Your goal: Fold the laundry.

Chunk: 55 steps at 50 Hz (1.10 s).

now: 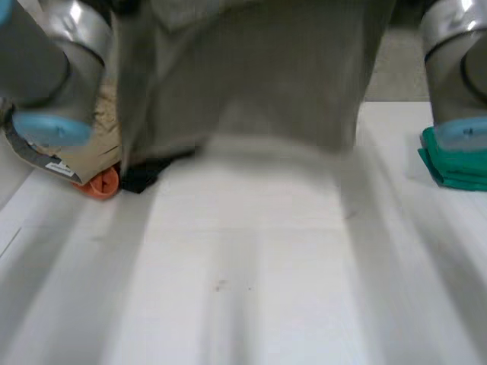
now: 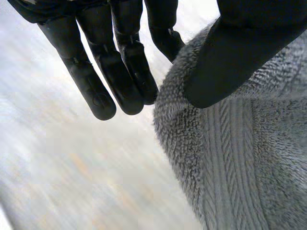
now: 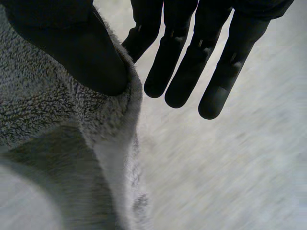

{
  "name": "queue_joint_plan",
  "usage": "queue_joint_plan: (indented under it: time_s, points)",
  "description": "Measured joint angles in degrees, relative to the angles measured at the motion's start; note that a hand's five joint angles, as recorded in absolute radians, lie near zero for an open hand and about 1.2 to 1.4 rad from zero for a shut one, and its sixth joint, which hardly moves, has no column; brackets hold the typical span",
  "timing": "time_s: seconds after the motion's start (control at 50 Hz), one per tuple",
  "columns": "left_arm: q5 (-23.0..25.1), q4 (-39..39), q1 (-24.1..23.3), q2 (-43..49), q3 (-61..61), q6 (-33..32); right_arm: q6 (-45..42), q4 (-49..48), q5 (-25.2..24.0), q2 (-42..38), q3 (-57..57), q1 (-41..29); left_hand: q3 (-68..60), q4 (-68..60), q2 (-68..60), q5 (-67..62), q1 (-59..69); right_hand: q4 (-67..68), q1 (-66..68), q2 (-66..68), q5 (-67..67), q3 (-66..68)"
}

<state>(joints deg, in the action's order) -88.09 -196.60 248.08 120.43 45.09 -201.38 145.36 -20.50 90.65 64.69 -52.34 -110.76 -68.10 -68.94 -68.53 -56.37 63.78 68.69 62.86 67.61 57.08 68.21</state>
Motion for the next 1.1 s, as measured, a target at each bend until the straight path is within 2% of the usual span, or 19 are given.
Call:
queue_joint_plan:
  time_s: [0.06,0.14,0.3,0.4,0.48,0.58,0.62,0.7,0.72,0.78,0.82,0.94,1.0,1.1]
  points:
    - [0.3,-4.4,0.6,-3.2,-0.8,1.2,-0.1,-4.0,-1.4,2.1,-0.3,0.1,0.0,0.0,0.0,0.0,0.0,0.0,0.0,0.0,0.0,0.0]
    - [2.0,-5.6,0.8,-7.5,3.9,2.7,0.0,-3.1,-4.2,3.9,-3.4,0.3,0.0,0.0,0.0,-0.6,0.0,0.0,0.0,0.0,0.0,0.0]
    - [8.6,2.9,2.7,-14.2,25.6,4.2,0.2,6.2,-11.9,7.3,-19.9,0.8,0.0,0.0,0.0,-0.8,0.1,0.0,0.0,0.5,0.0,0.0]
    - [9.4,8.0,4.3,-13.5,36.4,3.5,0.2,10.3,-13.8,7.3,-30.0,0.7,-0.1,0.0,-0.1,-0.8,0.1,0.0,0.0,0.5,0.0,0.0]
    - [9.1,9.7,5.4,-9.6,42.4,1.6,-0.2,11.7,-14.4,4.5,-36.8,0.5,-0.1,0.0,-0.1,-0.8,0.1,0.0,0.0,0.5,0.0,0.0]
    - [8.8,10.2,6.5,-4.6,44.4,-3.1,-0.4,11.9,-14.1,0.7,-40.6,0.3,1.2,1.5,1.3,0.1,-0.1,0.0,0.0,0.5,0.0,0.0]
    - [8.8,10.1,6.6,-3.2,44.4,-5.5,-0.4,11.9,-13.9,-0.2,-41.3,0.2,8.5,9.3,8.9,6.8,-5.2,0.0,0.0,0.5,0.0,0.0]
    - [9.0,9.8,6.1,-2.4,43.8,-8.0,-0.2,11.7,-13.5,-0.9,-42.0,0.1,15.1,16.1,16.2,13.6,-11.6,0.0,0.0,0.5,0.0,0.0]
    - [9.0,9.5,5.6,-2.3,43.4,-8.4,0.0,11.6,-13.4,-0.9,-42.1,0.1,23.0,24.1,24.2,21.5,-20.0,0.0,0.0,0.5,0.0,0.0]
    - [8.9,9.1,4.4,-2.5,42.9,-8.5,0.6,11.4,-12.9,-0.8,-42.1,0.0,34.6,35.9,35.2,33.2,-32.3,0.0,0.0,0.5,0.0,0.0]
    - [8.6,8.9,3.5,-3.0,43.1,-8.1,1.4,11.3,-12.2,-0.7,-41.8,0.0,38.0,39.4,38.5,36.9,-34.9,0.0,0.0,0.5,0.0,0.0]
    - [7.0,8.5,2.3,-7.6,47.6,-5.4,3.8,11.4,-8.3,-0.6,-40.7,0.1,38.4,40.1,39.2,37.5,-34.8,0.0,0.0,0.5,0.0,0.0]
    - [6.2,8.4,2.4,-12.7,52.9,-2.8,4.6,11.5,-6.0,-1.0,-39.8,0.2,38.2,39.5,38.8,36.8,-34.5,0.0,0.0,0.5,0.0,0.0]
    - [5.8,8.4,4.1,-21.9,62.5,2.4,4.8,11.5,-4.7,-1.4,-38.7,0.3,22.8,23.6,22.9,21.3,-17.1,0.0,0.0,0.5,0.0,0.0]
